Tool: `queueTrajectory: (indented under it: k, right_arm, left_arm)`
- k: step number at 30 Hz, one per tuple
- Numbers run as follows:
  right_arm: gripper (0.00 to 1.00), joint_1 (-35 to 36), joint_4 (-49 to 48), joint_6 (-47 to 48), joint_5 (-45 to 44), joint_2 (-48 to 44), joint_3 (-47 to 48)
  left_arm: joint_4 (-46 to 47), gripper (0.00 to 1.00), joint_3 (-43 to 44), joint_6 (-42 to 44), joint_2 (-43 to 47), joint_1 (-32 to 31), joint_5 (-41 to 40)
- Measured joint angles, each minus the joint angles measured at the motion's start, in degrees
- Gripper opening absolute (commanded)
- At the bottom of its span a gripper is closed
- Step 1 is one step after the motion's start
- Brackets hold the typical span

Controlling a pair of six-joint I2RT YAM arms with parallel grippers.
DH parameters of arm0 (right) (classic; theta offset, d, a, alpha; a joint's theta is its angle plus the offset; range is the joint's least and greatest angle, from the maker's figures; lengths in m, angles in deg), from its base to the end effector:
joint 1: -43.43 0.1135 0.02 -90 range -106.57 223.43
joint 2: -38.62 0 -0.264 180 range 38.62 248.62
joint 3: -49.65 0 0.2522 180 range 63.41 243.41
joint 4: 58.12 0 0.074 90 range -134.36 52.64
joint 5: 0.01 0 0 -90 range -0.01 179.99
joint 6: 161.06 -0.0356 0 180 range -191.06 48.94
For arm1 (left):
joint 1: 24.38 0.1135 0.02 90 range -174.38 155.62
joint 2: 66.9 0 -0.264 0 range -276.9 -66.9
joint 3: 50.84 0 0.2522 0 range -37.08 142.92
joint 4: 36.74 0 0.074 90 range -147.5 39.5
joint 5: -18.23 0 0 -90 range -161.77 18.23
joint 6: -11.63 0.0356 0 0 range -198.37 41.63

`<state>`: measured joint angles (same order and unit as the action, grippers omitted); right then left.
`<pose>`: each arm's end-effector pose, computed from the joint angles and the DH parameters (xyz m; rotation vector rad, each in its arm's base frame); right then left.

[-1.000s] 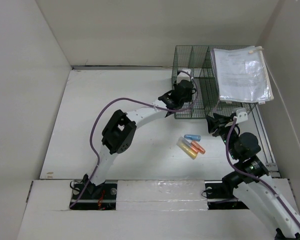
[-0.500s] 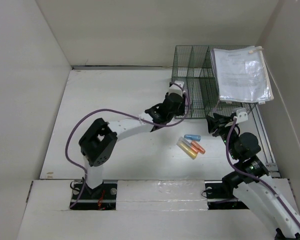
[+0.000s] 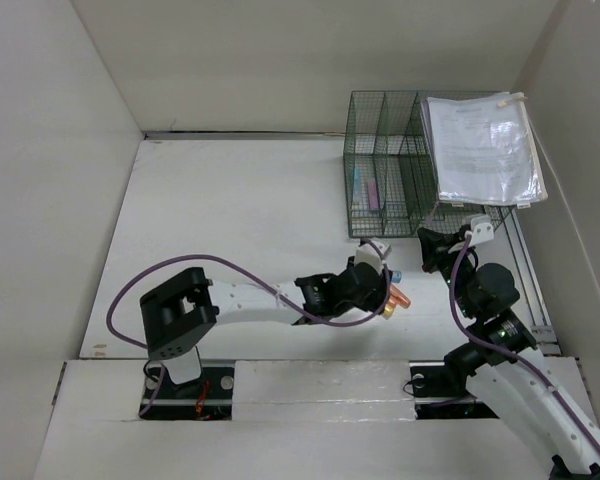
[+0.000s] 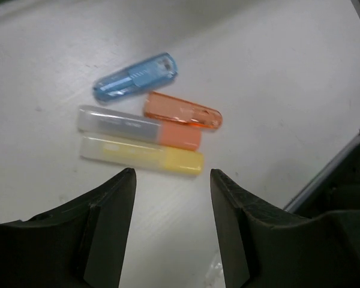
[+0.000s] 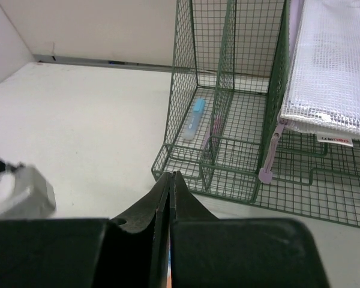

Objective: Organize the desk

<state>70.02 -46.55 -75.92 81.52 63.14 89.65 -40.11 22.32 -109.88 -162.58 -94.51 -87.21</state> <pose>0.1202 0.0543 0.2978 -0.1668 1.5029 0.3300 0.1369 -0.3509 0.2323 0.5273 2.0453 -0.8414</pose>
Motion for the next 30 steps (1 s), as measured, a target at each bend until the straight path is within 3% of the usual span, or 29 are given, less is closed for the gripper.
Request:
queueTrajectory:
  k: [4,13,17,30]
  right_arm:
    - [0.09,0.0,0.0,0.0,-0.2,0.0,0.0]
    - [0.19,0.0,0.0,-0.1,-0.7,-1.0,0.0]
    - [0.27,0.0,0.0,-0.1,-0.7,-1.3,0.0]
    - [0.39,0.0,0.0,-0.1,-0.3,-1.4,0.0]
  left_arm:
    - [0.0,0.49,2.7,-1.2,-4.0,-3.8,0.0]
    - [-4.0,0.49,8.5,-2.9,-12.8,-4.3,-1.4]
    - [-7.5,0.52,11.2,-3.7,-14.8,-5.3,-3.3]
    - [-15.0,0.58,15.6,-5.3,-19.7,-6.7,-10.1]
